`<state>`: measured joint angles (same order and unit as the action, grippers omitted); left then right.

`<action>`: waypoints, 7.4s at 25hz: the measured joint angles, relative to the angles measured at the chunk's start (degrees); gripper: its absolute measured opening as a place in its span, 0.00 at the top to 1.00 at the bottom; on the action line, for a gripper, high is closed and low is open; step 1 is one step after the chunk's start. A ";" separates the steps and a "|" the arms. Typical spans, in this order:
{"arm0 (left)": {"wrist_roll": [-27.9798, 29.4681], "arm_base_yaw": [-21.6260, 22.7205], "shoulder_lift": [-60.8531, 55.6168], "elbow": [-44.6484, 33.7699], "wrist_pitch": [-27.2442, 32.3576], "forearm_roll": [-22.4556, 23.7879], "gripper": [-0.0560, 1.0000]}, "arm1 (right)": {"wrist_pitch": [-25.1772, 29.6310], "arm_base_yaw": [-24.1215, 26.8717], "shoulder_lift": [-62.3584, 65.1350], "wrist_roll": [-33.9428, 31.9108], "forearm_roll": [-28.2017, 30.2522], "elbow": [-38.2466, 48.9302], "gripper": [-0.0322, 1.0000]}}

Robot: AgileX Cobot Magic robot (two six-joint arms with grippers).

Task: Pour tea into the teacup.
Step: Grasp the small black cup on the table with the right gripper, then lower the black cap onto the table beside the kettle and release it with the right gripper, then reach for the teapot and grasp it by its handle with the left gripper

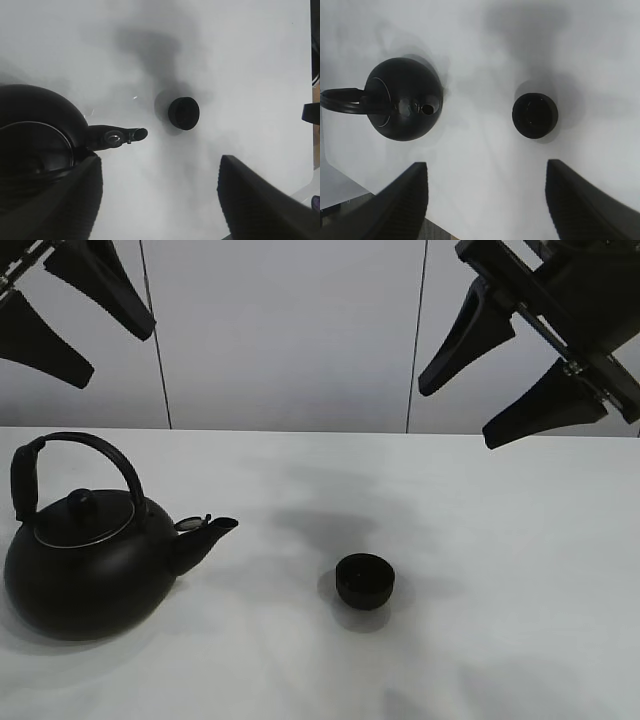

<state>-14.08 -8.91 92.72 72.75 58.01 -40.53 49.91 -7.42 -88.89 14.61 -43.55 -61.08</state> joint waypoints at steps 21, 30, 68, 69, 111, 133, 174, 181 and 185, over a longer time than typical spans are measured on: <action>0.00 0.00 0.00 0.00 0.00 0.02 0.49 | 15.56 -14.91 -0.04 -2.12 27.27 -19.74 0.43; 0.00 0.00 0.00 0.00 -0.05 0.02 0.49 | 14.10 -23.50 -0.98 -6.16 38.48 -20.03 0.40; 0.00 0.00 0.00 0.00 -0.26 0.14 0.49 | -1.49 -23.50 -32.09 -11.62 41.20 -20.29 0.40; 0.00 0.00 0.00 0.00 -0.26 0.14 0.49 | -1.49 -23.50 -32.09 -11.69 41.20 -20.35 0.40; 0.00 0.00 0.00 0.00 -0.37 0.16 0.49 | 0.52 -28.44 -22.68 -2.91 35.94 -20.36 0.58; 0.00 0.00 0.00 0.00 -0.84 0.20 0.49 | -7.65 -30.18 -32.14 -4.65 33.87 -24.65 0.58; 0.00 0.00 0.00 0.00 -0.84 0.20 0.49 | -4.57 -30.18 -33.06 -5.40 30.96 -25.97 0.56; 0.00 0.00 0.00 0.00 -0.84 0.20 0.49 | -2.97 -30.18 -30.16 -5.40 31.18 -25.97 0.56; 0.00 0.00 0.00 0.00 -0.84 0.20 0.49 | -1.38 -29.79 -27.44 -5.40 31.36 -25.97 0.56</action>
<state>-14.08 -8.91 92.72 72.75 57.17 -40.33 48.53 -37.21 -116.32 9.21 -12.19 -87.05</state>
